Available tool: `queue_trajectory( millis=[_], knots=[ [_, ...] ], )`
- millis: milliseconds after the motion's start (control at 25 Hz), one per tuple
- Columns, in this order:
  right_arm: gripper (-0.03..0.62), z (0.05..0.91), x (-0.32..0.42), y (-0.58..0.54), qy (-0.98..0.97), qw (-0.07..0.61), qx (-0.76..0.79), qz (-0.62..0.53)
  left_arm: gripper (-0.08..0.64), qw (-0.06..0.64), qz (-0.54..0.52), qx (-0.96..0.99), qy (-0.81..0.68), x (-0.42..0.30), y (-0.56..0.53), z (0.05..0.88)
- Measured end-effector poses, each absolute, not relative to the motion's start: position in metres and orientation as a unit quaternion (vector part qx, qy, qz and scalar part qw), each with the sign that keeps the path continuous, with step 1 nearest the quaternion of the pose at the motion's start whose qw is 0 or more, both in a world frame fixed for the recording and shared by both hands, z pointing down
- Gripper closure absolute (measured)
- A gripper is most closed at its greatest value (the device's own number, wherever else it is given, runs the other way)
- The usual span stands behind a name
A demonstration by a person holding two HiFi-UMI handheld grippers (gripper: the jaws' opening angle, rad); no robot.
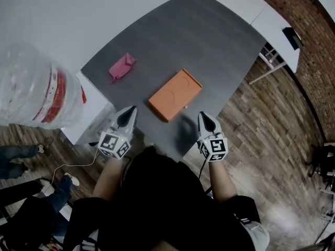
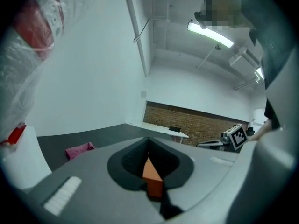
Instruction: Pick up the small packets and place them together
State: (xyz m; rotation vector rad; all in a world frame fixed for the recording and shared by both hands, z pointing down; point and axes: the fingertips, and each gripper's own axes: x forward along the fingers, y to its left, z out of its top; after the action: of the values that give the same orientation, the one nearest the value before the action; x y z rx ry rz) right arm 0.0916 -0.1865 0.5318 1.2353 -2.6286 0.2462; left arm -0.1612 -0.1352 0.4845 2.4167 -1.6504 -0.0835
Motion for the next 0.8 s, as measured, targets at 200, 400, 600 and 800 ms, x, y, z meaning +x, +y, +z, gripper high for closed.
queue_trajectory(
  millis=[200,400,600,800],
  knots=[
    [0.589,0.558,0.087,-0.194,-0.891,0.161,0.417,0.078,0.558,0.126,0.009,0.835,-0.535,-0.148,-0.157,0.511],
    [0.556,0.584,0.079,-0.195,-0.891,0.21,0.394,0.086,0.535,0.161,0.048,0.843,-0.51,-0.132,-0.171,0.54],
    [0.495,0.612,0.067,-0.197,-0.891,0.256,0.362,0.099,0.486,0.172,0.071,0.849,-0.495,-0.12,-0.183,0.554],
    [0.455,0.637,0.057,-0.201,-0.883,0.308,0.339,0.101,0.485,0.189,0.072,0.851,-0.485,-0.117,-0.184,0.56]
  ],
)
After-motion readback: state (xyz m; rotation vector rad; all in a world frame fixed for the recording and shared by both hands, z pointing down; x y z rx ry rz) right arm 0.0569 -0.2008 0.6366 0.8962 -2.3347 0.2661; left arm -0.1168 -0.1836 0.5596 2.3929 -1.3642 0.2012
